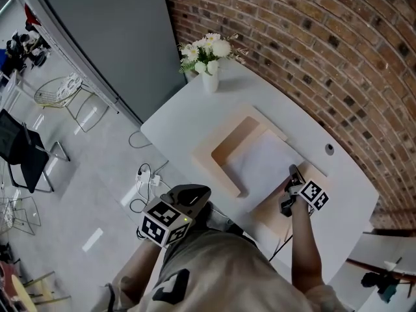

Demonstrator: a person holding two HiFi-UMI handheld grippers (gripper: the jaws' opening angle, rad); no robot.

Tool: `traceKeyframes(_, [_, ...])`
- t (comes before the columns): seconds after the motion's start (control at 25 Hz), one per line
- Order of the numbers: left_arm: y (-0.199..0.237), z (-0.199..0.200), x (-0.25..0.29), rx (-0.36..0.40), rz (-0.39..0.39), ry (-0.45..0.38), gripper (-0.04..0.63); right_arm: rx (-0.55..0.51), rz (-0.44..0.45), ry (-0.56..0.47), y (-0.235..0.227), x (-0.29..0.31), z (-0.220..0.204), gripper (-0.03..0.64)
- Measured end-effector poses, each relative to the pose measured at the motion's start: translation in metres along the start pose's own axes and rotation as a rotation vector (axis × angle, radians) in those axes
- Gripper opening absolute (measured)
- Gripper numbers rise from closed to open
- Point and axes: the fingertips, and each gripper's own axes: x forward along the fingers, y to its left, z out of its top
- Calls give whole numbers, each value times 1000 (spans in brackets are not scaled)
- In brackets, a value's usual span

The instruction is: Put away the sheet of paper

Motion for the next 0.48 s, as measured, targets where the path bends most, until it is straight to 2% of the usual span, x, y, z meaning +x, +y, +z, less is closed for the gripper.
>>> traceKeyframes(0.48, [12,-3,-1,-28,8,1,18,23,11,2,8,16,0,23])
